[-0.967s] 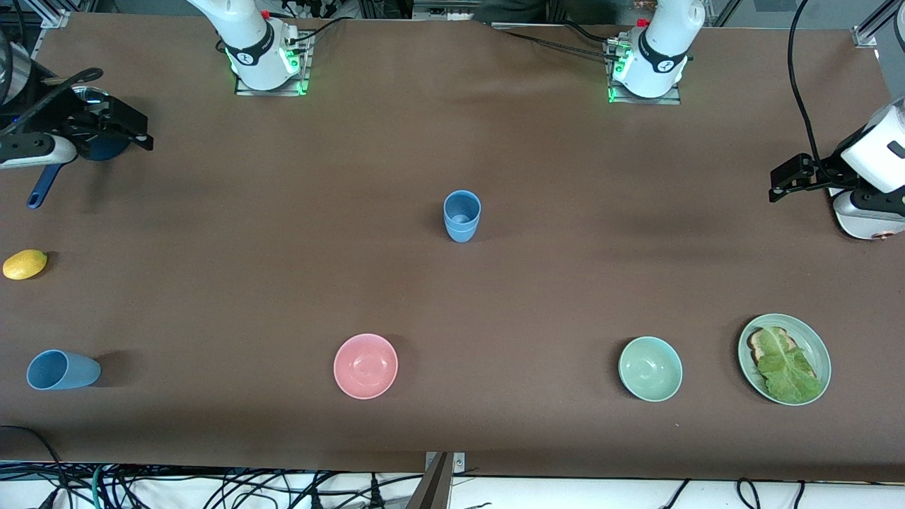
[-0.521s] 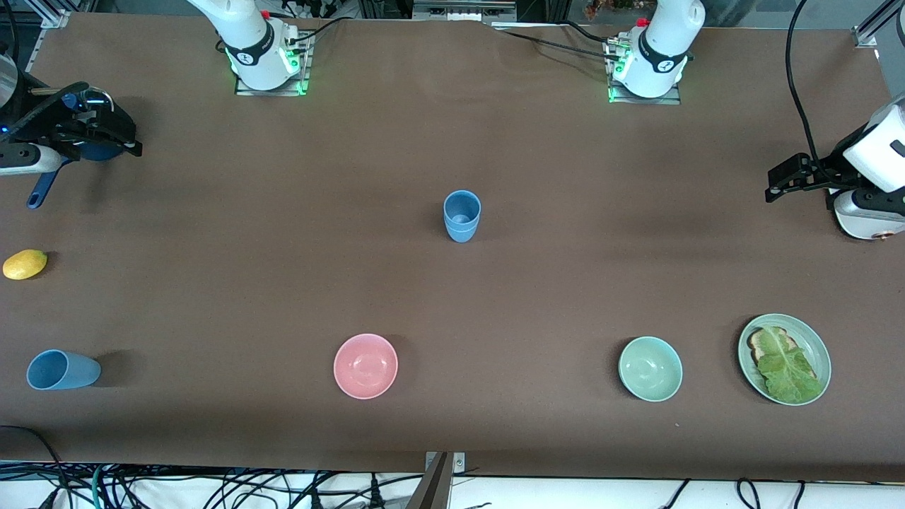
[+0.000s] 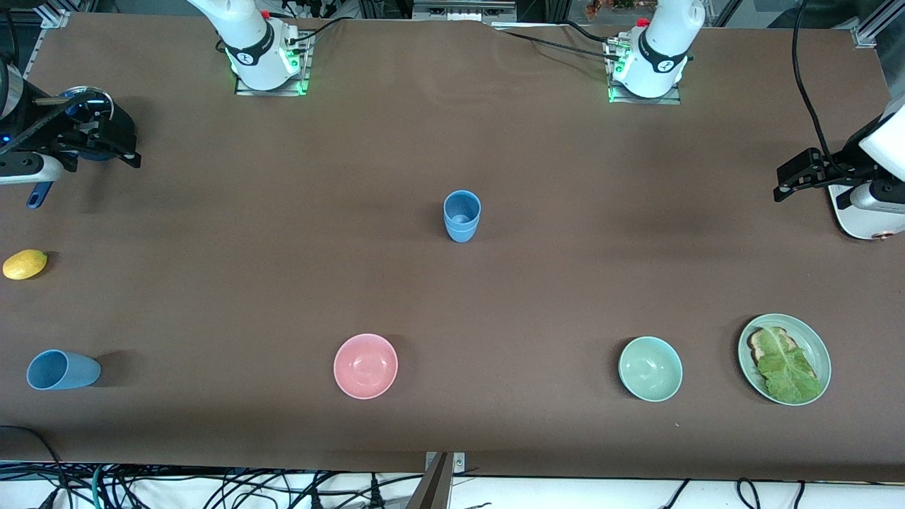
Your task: Stack blue cups with both arms
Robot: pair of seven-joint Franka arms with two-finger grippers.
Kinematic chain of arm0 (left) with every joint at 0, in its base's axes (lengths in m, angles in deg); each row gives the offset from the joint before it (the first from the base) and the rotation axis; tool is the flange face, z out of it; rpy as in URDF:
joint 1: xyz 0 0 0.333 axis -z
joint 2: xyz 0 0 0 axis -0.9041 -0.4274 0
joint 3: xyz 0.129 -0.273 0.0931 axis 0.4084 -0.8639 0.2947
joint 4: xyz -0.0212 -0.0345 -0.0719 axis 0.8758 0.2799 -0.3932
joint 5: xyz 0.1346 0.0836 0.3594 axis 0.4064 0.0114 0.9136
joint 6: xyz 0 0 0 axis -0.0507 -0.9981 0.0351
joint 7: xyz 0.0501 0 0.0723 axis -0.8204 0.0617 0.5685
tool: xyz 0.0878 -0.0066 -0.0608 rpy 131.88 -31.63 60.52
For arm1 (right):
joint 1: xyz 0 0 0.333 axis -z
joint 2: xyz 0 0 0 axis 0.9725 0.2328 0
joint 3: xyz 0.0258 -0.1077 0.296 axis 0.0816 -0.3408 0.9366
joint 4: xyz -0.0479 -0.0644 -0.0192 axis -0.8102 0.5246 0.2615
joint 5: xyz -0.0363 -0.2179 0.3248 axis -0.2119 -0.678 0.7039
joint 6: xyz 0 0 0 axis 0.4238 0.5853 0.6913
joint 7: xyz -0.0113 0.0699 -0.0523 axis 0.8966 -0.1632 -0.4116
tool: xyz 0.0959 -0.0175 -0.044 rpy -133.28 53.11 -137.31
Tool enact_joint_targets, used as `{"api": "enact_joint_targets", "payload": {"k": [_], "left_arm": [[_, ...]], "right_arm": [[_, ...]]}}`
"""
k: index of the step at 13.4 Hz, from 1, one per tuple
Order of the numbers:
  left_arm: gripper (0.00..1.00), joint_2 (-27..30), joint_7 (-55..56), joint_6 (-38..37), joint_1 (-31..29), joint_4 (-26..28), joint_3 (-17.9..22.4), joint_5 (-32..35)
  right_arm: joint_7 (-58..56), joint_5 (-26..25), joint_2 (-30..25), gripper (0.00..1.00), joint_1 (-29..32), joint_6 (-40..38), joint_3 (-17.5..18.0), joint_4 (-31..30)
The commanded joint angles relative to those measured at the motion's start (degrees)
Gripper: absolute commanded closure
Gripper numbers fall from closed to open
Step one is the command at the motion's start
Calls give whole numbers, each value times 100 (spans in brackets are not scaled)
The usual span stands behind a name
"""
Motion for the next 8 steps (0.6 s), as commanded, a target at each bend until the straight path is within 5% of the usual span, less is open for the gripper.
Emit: {"api": "enact_joint_targets", "payload": {"k": [1, 8], "left_arm": [[0, 52, -81, -47, -80, -73, -32, -120], [0, 43, -46, -64, -72, -258, -50, -146]], "right_arm": [[-46, -66, 6, 0, -3, 34, -17, 45], [-46, -75, 6, 0, -21, 34, 9, 72]]}}
